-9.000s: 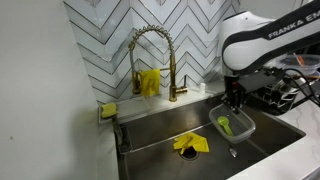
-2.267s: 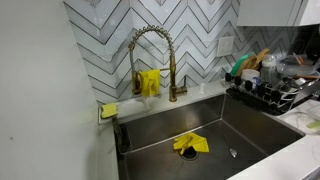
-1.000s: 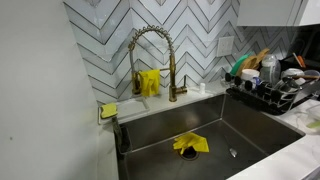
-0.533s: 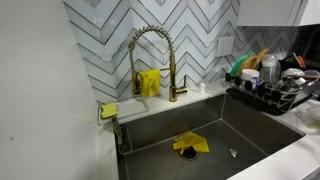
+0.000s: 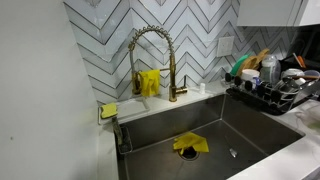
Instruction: Stack the containers and put them in the sink
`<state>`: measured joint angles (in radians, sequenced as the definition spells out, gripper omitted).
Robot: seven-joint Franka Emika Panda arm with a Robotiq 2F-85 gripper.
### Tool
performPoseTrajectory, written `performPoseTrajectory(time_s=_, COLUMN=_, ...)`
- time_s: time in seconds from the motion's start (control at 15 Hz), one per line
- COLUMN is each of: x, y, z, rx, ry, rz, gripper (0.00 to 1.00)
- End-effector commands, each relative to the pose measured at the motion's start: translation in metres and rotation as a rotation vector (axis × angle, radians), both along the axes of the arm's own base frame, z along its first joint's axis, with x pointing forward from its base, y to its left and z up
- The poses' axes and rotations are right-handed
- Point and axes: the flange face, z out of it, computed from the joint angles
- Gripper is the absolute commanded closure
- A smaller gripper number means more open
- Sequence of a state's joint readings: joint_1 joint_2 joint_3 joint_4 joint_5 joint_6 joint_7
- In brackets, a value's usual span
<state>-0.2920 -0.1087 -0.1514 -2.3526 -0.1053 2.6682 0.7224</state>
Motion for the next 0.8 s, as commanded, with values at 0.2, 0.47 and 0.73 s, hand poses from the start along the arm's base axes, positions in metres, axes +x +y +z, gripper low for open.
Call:
performPoseTrajectory(time_s=0.2, x=0.034, y=0.001, z=-0.028, rx=0.068, ry=-0.046, rz=-0.023, gripper=0.98)
performPoseTrajectory(time_s=0.47, x=0.048, y=0.009, z=-0.026, rx=0.092, ry=-0.033, rz=-0.009, gripper=0.55)
performPoseTrajectory(time_s=0.73, x=0.049, y=0.012, z=-0.013, rx=0.085, ry=-0.026, rz=-0.008, gripper=0.25)
